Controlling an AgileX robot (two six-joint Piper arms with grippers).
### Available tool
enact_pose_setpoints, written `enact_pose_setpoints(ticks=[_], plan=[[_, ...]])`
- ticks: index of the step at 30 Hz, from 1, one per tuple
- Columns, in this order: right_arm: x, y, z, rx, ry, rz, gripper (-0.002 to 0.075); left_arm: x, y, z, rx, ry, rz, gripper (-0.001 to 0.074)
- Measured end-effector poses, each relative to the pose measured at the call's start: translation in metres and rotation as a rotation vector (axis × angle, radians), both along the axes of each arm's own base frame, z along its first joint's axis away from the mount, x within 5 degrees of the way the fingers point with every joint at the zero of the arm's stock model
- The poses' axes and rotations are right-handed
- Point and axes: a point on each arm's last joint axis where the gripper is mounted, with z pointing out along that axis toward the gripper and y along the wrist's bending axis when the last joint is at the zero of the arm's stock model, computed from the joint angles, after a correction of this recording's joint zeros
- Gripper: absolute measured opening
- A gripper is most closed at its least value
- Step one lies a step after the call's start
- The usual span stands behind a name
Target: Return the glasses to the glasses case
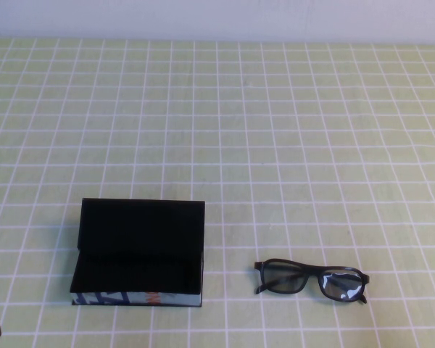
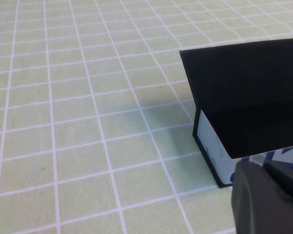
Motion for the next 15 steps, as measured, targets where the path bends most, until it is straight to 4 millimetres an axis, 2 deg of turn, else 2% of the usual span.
enact_pose_setpoints(ticks=[5,11,15], plan=[[0.0003,0.0012,0.0076,0.360,-0.030,-0.009,-0.0011,0.0000,0.0000,0.0000,0.000,0.000,0.000,-0.0004],[0.0005,-0.0005,0.0108,0.504,-0.048,-0.027,-0.0011,0.0000,0.0000,0.0000,0.000,0.000,0.000,-0.0004],[-0.0005,0.0056,0.0091,0.560,-0.002,0.031,-0.0011,0.0000,0.0000,0.0000,0.000,0.000,0.000,-0.0004]])
